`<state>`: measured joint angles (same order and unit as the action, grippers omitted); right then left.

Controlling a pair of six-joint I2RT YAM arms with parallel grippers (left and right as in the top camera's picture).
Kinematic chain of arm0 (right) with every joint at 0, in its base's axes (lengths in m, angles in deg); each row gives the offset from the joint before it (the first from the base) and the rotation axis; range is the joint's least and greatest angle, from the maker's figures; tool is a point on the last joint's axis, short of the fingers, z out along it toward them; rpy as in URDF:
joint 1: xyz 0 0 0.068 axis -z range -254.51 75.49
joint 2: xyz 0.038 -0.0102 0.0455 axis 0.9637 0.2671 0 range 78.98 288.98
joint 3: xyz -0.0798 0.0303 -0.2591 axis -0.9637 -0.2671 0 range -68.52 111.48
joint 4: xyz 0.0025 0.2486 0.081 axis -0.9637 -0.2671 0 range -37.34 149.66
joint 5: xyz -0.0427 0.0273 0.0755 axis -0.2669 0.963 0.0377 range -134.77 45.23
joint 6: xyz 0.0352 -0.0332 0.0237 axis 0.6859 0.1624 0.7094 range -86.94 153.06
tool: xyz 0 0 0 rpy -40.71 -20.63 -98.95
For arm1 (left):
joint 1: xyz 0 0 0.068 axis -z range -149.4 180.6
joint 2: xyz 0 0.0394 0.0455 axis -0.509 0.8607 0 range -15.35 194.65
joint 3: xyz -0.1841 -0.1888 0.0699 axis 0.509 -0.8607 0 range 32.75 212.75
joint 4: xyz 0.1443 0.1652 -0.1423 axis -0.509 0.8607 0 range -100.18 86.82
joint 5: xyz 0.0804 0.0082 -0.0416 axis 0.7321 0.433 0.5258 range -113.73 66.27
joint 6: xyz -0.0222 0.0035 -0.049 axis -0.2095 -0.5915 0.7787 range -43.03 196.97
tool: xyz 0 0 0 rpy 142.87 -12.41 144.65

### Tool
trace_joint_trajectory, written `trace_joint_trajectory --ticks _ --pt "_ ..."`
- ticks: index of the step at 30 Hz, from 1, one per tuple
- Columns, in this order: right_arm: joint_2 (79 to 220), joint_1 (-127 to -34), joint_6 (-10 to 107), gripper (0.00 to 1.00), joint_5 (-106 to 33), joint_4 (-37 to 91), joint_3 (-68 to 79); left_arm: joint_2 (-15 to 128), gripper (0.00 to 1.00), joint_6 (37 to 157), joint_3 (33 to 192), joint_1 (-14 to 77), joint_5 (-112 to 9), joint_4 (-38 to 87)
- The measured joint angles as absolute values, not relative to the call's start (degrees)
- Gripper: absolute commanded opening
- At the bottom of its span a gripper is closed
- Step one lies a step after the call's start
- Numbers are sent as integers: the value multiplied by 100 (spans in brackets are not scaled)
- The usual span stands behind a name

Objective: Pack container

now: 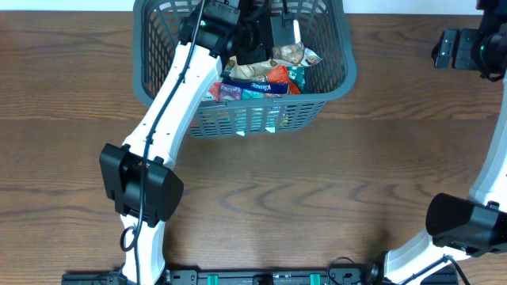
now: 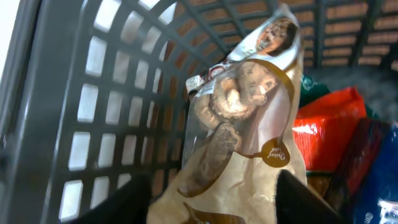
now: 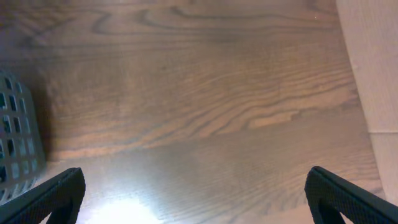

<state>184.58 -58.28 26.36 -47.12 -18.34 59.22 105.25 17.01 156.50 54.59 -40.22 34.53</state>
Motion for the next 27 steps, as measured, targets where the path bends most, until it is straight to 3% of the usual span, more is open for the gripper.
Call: trace_joint_trajectory --ticks 6,8,11,19,27 --pt "18458 -5828 2629 98 -4472 -1296 5922 10238 69 3113 15625 5201 -3670 3567" --pt "18458 -5828 2599 96 -4183 -1049 5922 9978 92 3565 15612 5022 -3502 3781" --pt "18458 -5830 2599 95 -3847 -671 5922 9456 99 4125 15610 4661 -3356 4199" --pt "18458 -5847 2655 96 -3611 -369 6040 8083 99 5200 15610 3658 -3207 5020" --pt "18458 -5970 2680 99 -4282 -616 6267 7489 99 6212 15615 2569 -2864 6209"
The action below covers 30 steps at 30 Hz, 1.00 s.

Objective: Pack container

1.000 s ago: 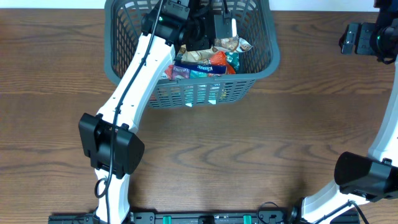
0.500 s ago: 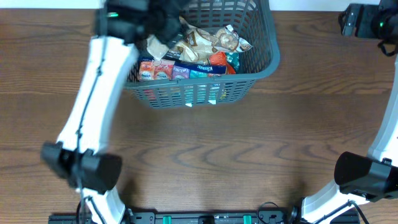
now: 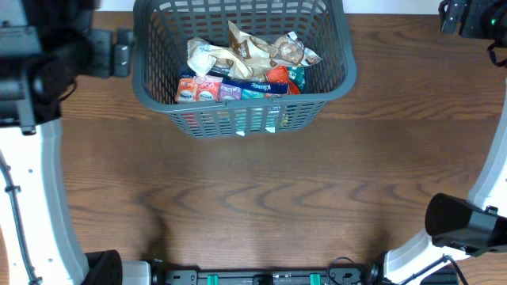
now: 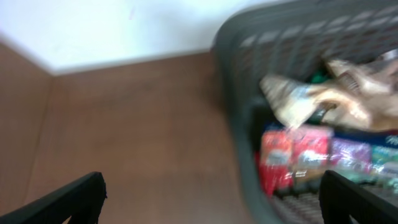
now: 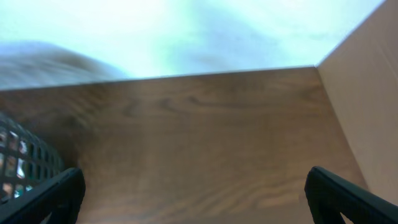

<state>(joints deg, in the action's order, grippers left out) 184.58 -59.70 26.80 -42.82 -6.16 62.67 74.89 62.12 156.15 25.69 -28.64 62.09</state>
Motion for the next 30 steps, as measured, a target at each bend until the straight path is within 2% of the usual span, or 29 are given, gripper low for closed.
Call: trace_joint_trajectory --ticks 7,13,24,30 --pt "18451 -6501 2981 99 -4690 -1104 6267 7471 99 6326 15466 2438 -2777 6553" --pt "18298 -6687 3187 99 -4802 -1620 6267 7106 99 6330 14465 2438 -2757 6397" --pt "17632 -6689 3396 99 -4846 -3335 6270 4862 99 6356 11411 2438 -2785 5289" --pt "17162 -7058 3451 99 -4872 -3178 5644 3439 99 6367 9659 2607 -2757 4450"
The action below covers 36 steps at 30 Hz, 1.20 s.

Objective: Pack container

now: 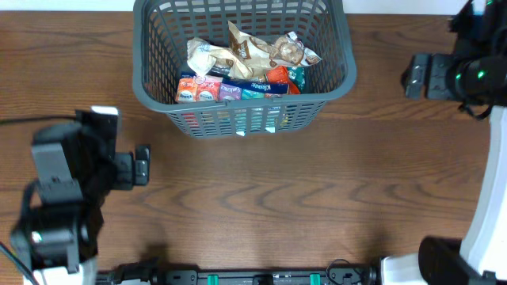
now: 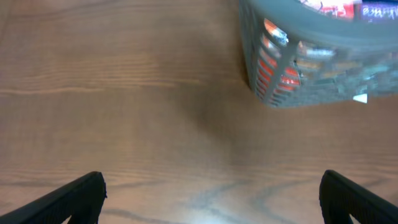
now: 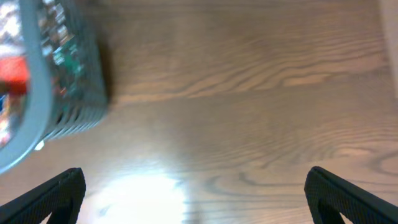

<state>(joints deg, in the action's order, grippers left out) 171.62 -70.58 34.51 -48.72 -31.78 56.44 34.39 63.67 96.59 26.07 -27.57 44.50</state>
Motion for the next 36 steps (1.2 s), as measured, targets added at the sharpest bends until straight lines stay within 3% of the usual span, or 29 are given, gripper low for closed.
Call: trace_joint_trajectory --ticks 10,20,36 --pt "14441 -7686 3593 99 -4874 -592 1555 1697 99 6363 8144 2729 -2394 3541" --pt "12821 -7712 3626 99 -4839 955 -1898 1491 98 6358 7058 2729 -2328 2675" --pt "12854 -7712 3580 99 -4874 1172 -2425 1491 99 6350 6806 2729 -2328 2572"
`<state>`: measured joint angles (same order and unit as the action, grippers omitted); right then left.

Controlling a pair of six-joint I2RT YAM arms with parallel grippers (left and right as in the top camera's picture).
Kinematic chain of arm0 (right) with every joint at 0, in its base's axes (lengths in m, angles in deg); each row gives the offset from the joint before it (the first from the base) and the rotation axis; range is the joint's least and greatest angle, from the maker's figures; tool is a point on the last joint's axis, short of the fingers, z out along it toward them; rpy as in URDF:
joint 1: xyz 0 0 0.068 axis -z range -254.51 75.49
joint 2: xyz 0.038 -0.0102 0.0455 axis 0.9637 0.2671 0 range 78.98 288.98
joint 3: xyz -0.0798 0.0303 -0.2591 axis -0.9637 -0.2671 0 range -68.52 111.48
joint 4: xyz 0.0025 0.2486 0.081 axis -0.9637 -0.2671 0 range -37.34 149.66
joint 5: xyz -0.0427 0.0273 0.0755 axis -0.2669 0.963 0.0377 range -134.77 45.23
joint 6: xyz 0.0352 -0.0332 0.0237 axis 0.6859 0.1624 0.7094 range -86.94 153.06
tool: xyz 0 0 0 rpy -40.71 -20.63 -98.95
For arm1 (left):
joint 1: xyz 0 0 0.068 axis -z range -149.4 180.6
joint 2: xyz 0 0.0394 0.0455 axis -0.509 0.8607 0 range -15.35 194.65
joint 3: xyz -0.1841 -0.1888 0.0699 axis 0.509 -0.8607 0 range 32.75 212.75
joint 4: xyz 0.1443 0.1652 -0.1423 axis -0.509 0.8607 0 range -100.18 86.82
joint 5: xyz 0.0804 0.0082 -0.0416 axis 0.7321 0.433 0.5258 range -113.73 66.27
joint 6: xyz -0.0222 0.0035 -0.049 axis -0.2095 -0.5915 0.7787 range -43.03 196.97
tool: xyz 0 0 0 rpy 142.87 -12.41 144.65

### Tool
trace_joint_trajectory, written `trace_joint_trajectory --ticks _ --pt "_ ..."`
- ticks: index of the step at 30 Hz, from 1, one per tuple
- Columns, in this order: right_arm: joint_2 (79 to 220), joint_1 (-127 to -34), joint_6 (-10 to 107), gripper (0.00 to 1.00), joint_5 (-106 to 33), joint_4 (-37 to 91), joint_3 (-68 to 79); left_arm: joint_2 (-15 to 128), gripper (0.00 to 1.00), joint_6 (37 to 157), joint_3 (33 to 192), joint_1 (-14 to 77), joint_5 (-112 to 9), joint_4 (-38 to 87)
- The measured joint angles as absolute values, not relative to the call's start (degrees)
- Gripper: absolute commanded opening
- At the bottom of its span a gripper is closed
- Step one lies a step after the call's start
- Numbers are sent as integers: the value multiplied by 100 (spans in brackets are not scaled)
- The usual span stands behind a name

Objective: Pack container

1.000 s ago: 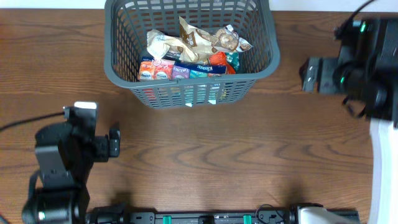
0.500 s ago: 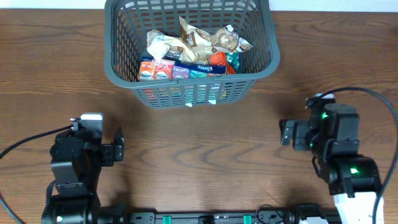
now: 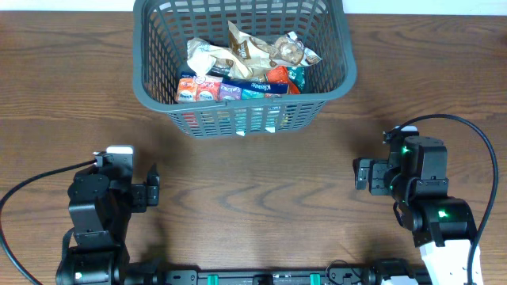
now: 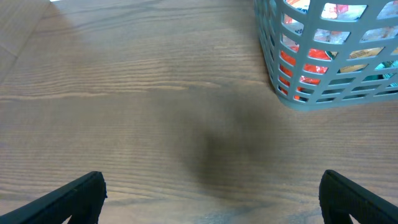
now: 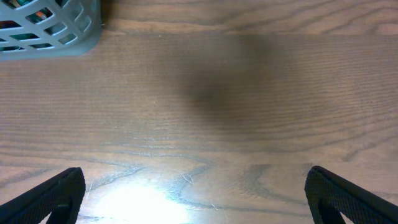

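Observation:
A grey plastic basket (image 3: 342,73) stands at the back middle of the wooden table, filled with snack bags and small packets (image 3: 242,62). Its corner shows in the left wrist view (image 4: 292,93) and the right wrist view (image 5: 74,37). My left gripper (image 4: 211,199) sits low at the front left, open and empty over bare wood. My right gripper (image 5: 196,196) sits low at the front right, also open and empty. In the overhead view the left gripper (image 3: 150,190) and the right gripper (image 3: 360,174) are both well in front of the basket.
Wooden table (image 3: 253,206) spreads between the two arms. Black cables (image 3: 32,190) loop from each arm at the front corners. The white wall edge runs along the back.
Both arms have dropped back to the front of the table: the left from mid-left to the front left corner, the right from the far right edge to the front right. Both grippers remain open.
My left gripper was inside the basket at a mushroom snack bag, with the right arm off at the back right. Then the left was outside the basket with the bag lying inside. Both arms then stood farther from the basket and now sit low at the front.

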<state>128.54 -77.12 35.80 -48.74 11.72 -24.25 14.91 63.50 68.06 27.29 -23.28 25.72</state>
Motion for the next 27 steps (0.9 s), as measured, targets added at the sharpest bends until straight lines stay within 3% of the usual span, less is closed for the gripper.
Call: trace_joint_trajectory --ticks 13,21,27 --pt "12637 -7740 3580 99 -4918 1073 -2438 1491 99 6350 6806 2729 -2328 2572" --pt "10777 -8101 3582 99 -5058 658 -2451 1491 99 6350 6806 2729 -2328 2577" --pt "9247 -8215 3582 99 -4837 1218 -3109 1491 99 6350 6806 2729 -2328 2575"
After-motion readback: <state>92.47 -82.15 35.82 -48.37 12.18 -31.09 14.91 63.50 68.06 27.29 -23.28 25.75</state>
